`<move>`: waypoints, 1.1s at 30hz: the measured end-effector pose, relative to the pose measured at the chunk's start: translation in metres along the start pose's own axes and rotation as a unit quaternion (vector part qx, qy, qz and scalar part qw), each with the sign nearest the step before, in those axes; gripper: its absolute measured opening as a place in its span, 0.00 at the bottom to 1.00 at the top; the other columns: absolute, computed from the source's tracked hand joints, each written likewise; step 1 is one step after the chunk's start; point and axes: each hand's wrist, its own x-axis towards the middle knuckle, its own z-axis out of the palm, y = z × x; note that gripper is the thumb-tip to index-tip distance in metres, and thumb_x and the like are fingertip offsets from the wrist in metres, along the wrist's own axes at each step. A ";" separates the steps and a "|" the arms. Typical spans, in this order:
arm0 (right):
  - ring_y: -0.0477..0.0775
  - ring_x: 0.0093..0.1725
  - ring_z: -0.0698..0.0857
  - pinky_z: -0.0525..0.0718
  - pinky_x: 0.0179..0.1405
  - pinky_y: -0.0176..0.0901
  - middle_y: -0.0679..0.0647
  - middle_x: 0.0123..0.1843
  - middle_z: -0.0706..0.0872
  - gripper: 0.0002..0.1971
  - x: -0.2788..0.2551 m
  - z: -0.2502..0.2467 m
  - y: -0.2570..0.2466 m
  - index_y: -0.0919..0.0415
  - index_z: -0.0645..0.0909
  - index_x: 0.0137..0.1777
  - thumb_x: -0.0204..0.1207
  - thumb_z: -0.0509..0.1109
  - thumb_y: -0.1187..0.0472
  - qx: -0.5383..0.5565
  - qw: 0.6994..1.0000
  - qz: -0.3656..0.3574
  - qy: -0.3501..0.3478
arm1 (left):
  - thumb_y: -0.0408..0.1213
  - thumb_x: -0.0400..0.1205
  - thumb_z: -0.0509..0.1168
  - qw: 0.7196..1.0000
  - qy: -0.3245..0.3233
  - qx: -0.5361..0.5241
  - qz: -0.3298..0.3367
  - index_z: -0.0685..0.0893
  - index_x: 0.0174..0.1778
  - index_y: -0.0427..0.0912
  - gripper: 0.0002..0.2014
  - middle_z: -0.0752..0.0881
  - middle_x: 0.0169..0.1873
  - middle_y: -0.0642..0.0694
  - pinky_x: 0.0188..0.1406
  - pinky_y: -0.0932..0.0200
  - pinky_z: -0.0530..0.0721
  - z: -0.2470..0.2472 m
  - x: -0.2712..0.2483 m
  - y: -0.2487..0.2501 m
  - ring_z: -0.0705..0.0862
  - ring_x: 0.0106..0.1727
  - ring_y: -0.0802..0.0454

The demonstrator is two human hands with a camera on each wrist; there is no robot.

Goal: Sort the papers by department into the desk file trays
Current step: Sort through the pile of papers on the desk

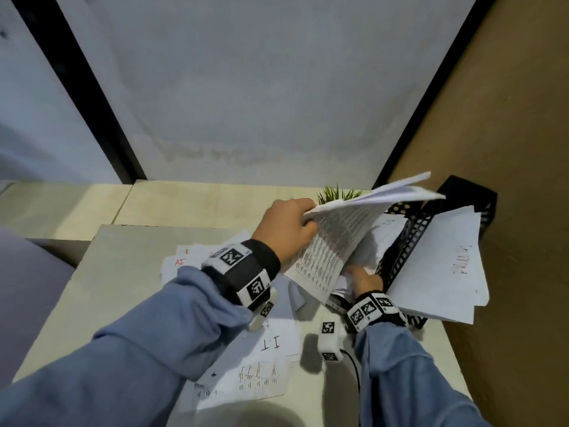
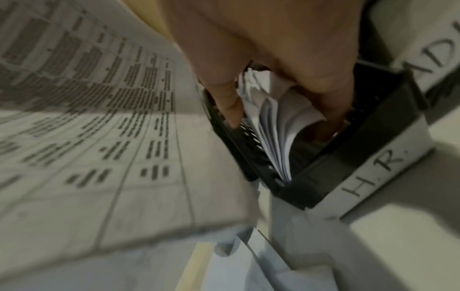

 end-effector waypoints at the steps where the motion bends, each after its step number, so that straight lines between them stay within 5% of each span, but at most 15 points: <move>1: 0.59 0.47 0.81 0.81 0.47 0.47 0.63 0.53 0.83 0.29 0.003 0.000 0.002 0.76 0.74 0.66 0.67 0.74 0.61 -0.007 1.000 0.013 -0.015 | 0.35 0.78 0.63 1.000 -0.005 0.014 0.004 0.85 0.44 0.42 0.06 0.82 0.32 0.47 0.32 0.61 0.71 0.004 0.005 0.004 0.80 0.34 0.46; 4: 0.55 0.46 0.76 0.75 0.47 0.43 0.60 0.47 0.77 0.18 0.004 -0.003 -0.001 0.76 0.78 0.61 0.72 0.69 0.69 -0.025 0.999 -0.046 -0.001 | 0.34 0.78 0.62 0.999 -0.009 0.051 0.006 0.84 0.43 0.43 0.06 0.77 0.30 0.49 0.29 0.64 0.63 0.014 0.017 0.017 0.74 0.34 0.49; 7: 0.55 0.43 0.77 0.73 0.44 0.42 0.60 0.44 0.80 0.11 -0.010 -0.013 -0.016 0.72 0.79 0.54 0.71 0.65 0.74 0.002 0.988 -0.152 0.024 | 0.33 0.78 0.60 0.997 -0.025 0.080 -0.001 0.84 0.42 0.40 0.08 0.82 0.34 0.42 0.35 0.58 0.70 0.027 0.030 0.026 0.78 0.37 0.43; 12: 0.48 0.30 0.70 0.71 0.31 0.39 0.50 0.30 0.72 0.07 -0.039 -0.036 -0.043 0.62 0.73 0.37 0.70 0.62 0.74 0.000 0.962 -0.273 -0.030 | 0.31 0.79 0.61 0.996 -0.045 0.071 -0.021 0.86 0.46 0.35 0.09 0.86 0.41 0.36 0.44 0.52 0.81 0.059 0.051 0.037 0.83 0.43 0.38; 16: 0.54 0.32 0.71 0.70 0.34 0.44 0.51 0.27 0.72 0.07 -0.048 -0.044 -0.069 0.53 0.68 0.26 0.60 0.60 0.65 -0.047 0.944 -0.325 -0.022 | 0.30 0.78 0.63 0.994 -0.075 0.064 -0.049 0.86 0.50 0.34 0.09 0.87 0.45 0.35 0.49 0.50 0.83 0.090 0.069 0.039 0.85 0.48 0.37; 18: 0.56 0.36 0.76 0.75 0.37 0.46 0.54 0.31 0.78 0.05 -0.050 -0.045 -0.080 0.55 0.75 0.33 0.63 0.61 0.66 -0.089 0.936 -0.341 -0.013 | 0.30 0.79 0.63 0.990 -0.105 0.063 -0.068 0.85 0.51 0.33 0.09 0.87 0.48 0.34 0.52 0.48 0.84 0.103 0.076 0.036 0.85 0.51 0.36; 20: 0.61 0.46 0.83 0.79 0.43 0.45 0.60 0.45 0.84 0.14 -0.051 -0.044 -0.088 0.60 0.81 0.53 0.68 0.63 0.66 -0.157 0.924 -0.349 0.011 | 0.31 0.81 0.62 0.986 -0.137 0.049 -0.083 0.85 0.51 0.32 0.09 0.87 0.49 0.33 0.52 0.49 0.83 0.114 0.080 0.032 0.85 0.53 0.35; 22: 0.64 0.52 0.83 0.77 0.44 0.43 0.64 0.52 0.83 0.20 -0.054 -0.037 -0.090 0.64 0.73 0.67 0.74 0.63 0.64 -0.242 0.907 -0.342 0.031 | 0.37 0.83 0.60 0.980 -0.168 0.007 -0.102 0.84 0.51 0.32 0.13 0.86 0.50 0.32 0.49 0.51 0.79 0.123 0.080 0.025 0.84 0.54 0.35; 27: 0.67 0.57 0.82 0.78 0.48 0.48 0.68 0.59 0.81 0.22 -0.049 -0.019 -0.070 0.66 0.66 0.71 0.79 0.60 0.60 -0.314 0.907 -0.279 -0.001 | 0.48 0.87 0.50 0.969 -0.218 -0.049 -0.108 0.80 0.61 0.33 0.23 0.84 0.57 0.31 0.48 0.55 0.72 0.137 0.062 0.000 0.82 0.58 0.37; 30: 0.67 0.62 0.81 0.80 0.56 0.51 0.69 0.63 0.81 0.27 -0.047 -0.018 -0.066 0.69 0.64 0.74 0.74 0.63 0.66 -0.317 0.910 -0.265 -0.017 | 0.50 0.87 0.51 0.974 -0.176 -0.088 -0.109 0.78 0.66 0.38 0.22 0.85 0.58 0.34 0.55 0.55 0.77 0.139 0.056 -0.010 0.83 0.58 0.38; 33: 0.65 0.58 0.82 0.80 0.53 0.49 0.69 0.60 0.82 0.28 -0.053 -0.019 -0.064 0.67 0.65 0.75 0.73 0.64 0.69 -0.297 0.911 -0.287 -0.007 | 0.48 0.86 0.54 0.970 -0.114 -0.174 -0.129 0.80 0.61 0.39 0.19 0.87 0.53 0.36 0.56 0.45 0.85 0.128 0.050 -0.017 0.87 0.51 0.39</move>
